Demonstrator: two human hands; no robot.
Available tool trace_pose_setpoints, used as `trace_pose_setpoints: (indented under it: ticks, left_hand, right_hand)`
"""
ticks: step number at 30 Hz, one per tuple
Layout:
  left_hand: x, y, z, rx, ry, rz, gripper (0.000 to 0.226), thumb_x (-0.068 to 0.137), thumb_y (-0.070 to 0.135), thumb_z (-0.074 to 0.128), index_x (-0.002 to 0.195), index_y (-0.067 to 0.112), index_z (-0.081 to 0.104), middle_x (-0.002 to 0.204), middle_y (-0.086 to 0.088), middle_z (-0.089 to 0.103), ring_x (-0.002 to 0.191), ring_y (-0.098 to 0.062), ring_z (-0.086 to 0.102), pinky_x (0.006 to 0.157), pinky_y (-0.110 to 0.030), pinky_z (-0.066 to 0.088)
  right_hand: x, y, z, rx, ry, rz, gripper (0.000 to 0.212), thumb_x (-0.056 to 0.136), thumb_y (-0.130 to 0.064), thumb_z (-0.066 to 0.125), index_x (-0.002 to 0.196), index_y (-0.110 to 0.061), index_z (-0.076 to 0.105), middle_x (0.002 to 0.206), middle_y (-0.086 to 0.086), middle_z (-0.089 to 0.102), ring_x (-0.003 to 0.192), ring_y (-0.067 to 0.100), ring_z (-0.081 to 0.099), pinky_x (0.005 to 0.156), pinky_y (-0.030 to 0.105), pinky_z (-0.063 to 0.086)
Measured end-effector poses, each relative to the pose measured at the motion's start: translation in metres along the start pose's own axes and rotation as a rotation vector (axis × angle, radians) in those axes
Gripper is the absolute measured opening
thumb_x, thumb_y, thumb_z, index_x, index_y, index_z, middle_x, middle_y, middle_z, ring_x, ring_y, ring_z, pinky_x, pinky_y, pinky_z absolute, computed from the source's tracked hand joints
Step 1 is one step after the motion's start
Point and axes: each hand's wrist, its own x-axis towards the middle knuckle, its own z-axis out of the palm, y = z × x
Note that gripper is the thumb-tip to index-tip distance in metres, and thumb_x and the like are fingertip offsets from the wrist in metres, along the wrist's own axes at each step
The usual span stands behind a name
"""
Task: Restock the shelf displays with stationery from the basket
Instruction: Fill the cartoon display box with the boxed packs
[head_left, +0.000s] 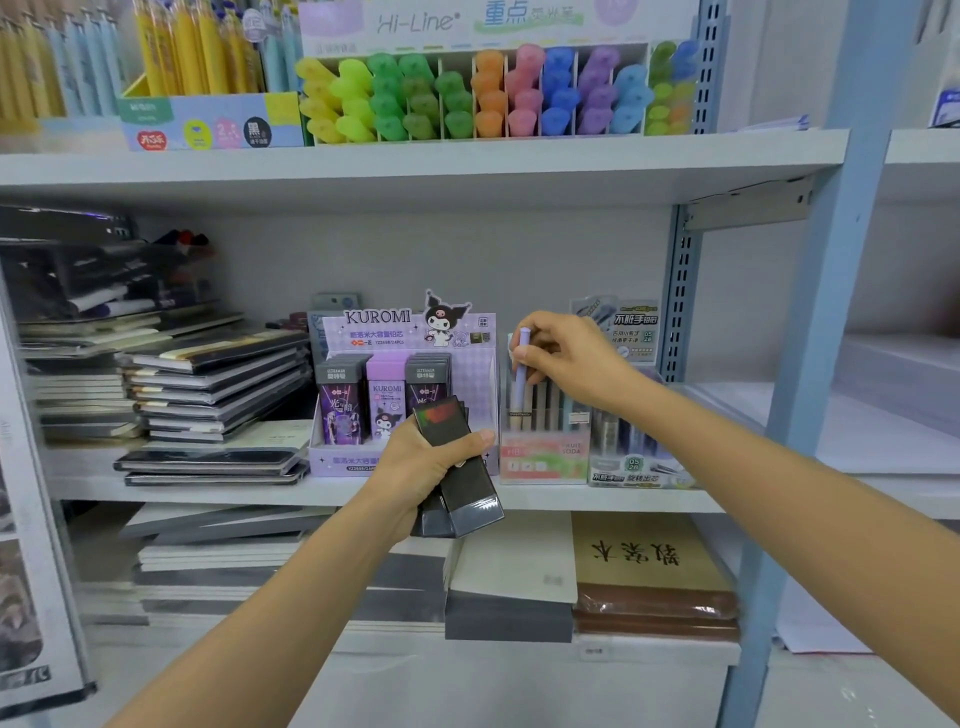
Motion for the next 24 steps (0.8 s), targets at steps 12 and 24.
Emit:
trace_pose_setpoints:
  ticks: [12, 24]
  left_hand:
    - [0.002, 0.000, -0.002, -0.024, 0.027, 0.001, 0.049, 0.073, 0.020, 0.083, 0.111, 0.000, 0.061, 0.078, -0.005, 0.067, 0.063, -0.011, 0.067, 0.053, -0.021, 0.053]
    - [-0.019, 0.010, 0.002, -0.092, 0.109, 0.036, 0.029, 0.078, 0.033, 0.079, 0.087, 0.011, 0.062, 0.078, -0.010, 0.064, 0.074, -0.026, 0.064, 0.076, -0.047, 0.056]
  right_hand:
    - [-0.008, 0.004, 0.022, -0.199, 0.241, -0.065, 0.023, 0.089, -0.018, 0.067, 0.111, -0.011, 0.067, 0.092, -0.004, 0.045, 0.070, 0.001, 0.043, 0.075, 0.025, 0.044]
    - [-0.085, -0.039, 0.053, 0.559, -0.257, 0.300, 0.027, 0.088, -0.009, 0.067, 0.108, -0.006, 0.049, 0.072, 0.002, 0.063, 0.068, 0.012, 0.065, 0.065, 0.027, 0.057]
